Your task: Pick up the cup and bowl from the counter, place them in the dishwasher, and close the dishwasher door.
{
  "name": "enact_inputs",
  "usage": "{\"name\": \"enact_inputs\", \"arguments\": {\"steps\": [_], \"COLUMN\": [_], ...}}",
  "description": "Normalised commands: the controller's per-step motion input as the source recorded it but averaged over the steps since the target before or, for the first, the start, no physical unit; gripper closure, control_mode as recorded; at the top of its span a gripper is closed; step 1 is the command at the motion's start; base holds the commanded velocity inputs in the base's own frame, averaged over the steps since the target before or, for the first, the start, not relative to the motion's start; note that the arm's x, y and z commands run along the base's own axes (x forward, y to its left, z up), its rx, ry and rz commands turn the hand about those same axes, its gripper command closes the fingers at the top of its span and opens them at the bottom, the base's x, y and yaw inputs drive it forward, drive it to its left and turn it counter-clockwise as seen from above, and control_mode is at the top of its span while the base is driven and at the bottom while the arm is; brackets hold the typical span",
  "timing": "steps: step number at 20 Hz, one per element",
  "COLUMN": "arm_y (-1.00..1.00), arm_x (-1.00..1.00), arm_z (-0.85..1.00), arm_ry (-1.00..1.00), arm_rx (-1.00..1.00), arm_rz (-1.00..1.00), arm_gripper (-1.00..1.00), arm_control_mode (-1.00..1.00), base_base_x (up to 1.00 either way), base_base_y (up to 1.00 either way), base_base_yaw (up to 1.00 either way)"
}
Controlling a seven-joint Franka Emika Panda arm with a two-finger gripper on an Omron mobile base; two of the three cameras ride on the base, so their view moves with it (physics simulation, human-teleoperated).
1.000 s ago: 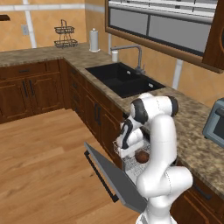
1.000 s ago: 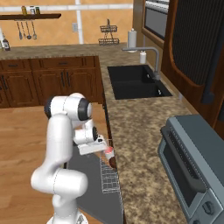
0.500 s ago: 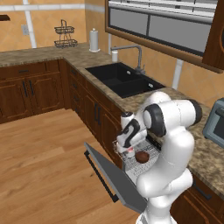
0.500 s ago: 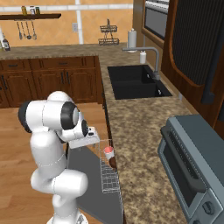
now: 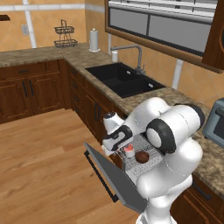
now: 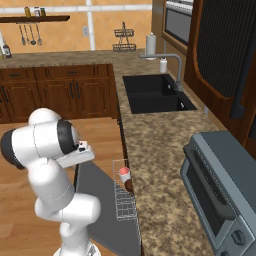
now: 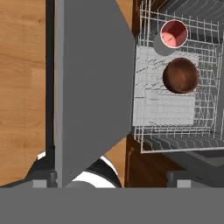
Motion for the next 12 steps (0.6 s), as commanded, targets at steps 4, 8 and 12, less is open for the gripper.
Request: {"name": "enact_inputs", "arguments": {"steps": [4,8,12], "arm_y": [0.92,0.82,0.7], "arm_x": [-0.09,-0.03,0.01], "arm_z": [0.0,-0.17,-0.62], "arm_ry": [0.01,0.0,0.0], "arm_rx": [-0.13,-0.1,-0.07], "arm_rz": [0.0,0.0,0.0], "arm_gripper": [-1.0,-1.0,-1.0], "arm_control_mode": [-1.0,-1.0,-1.0], "base_base_x": [0.0,0.0,0.0], "base_base_y": [0.0,0.0,0.0], "base_base_yaw": [0.0,0.0,0.0]}}
